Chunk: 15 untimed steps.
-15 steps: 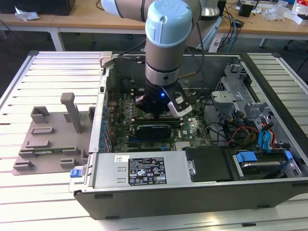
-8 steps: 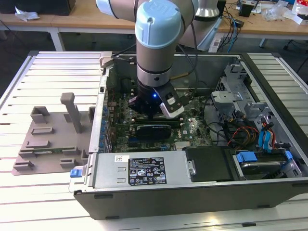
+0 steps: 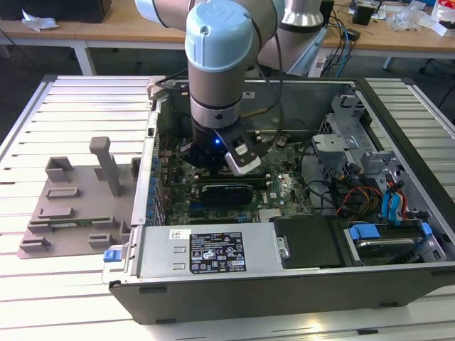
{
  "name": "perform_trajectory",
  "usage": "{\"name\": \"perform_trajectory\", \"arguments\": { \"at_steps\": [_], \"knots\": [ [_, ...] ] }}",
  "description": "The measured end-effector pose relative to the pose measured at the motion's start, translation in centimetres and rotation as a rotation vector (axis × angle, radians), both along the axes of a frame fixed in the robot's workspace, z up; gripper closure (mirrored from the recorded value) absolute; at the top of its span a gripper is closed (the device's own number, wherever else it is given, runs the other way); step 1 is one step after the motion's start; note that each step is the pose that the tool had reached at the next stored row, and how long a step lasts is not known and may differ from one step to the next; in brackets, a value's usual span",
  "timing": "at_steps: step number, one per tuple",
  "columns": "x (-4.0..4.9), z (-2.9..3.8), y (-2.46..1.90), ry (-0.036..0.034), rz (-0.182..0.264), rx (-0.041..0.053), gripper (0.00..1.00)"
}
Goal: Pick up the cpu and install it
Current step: 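Install the second cpu locking lever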
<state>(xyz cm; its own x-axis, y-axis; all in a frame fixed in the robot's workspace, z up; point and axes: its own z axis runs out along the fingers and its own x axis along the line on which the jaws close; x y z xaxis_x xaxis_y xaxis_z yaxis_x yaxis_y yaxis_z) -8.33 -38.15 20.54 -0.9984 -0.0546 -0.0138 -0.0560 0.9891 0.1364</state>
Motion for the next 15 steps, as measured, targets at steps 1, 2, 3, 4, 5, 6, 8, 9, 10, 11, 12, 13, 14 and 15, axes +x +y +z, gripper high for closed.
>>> {"name": "perform_trajectory", "arguments": {
  "at_steps": [1,2,3,4,5,6,8,9,10,11,12,13,14,15],
  "knots": [
    [0.01,-0.03,0.28,-0.0001,0.002,0.0001,0.89],
    [0.0,-0.04,0.45,-0.0001,0.003,0.0001,0.89],
    [0.0,-0.06,0.56,-0.0001,0.004,0.0002,0.89],
    [0.0,-0.08,0.73,-0.0001,0.005,0.0002,0.89],
    [0.0,-0.09,0.84,-0.0001,0.006,0.0001,0.89],
    [0.0,-0.1,0.93,0.0,0.007,0.0,0.89],
    [0.0,-0.32,1.2,0.0002,0.009,0.0,0.89],
    [0.01,-0.45,1.24,-0.0003,0.009,0.0009,0.89],
    [0.02,-0.52,1.24,-0.0008,0.009,0.0006,0.89],
    [0.01,-0.59,1.24,0.0,0.009,0.0,0.89],
    [0.0,-0.6,1.24,0.0001,0.009,-0.0001,0.89],
    [0.0,-0.62,1.16,-0.0002,0.009,-0.001,0.89],
    [0.01,-0.61,1.1,-0.0002,0.009,-0.001,0.89],
    [0.0,-0.55,1.09,-0.0001,0.009,-0.0014,0.89]
  ]
}}
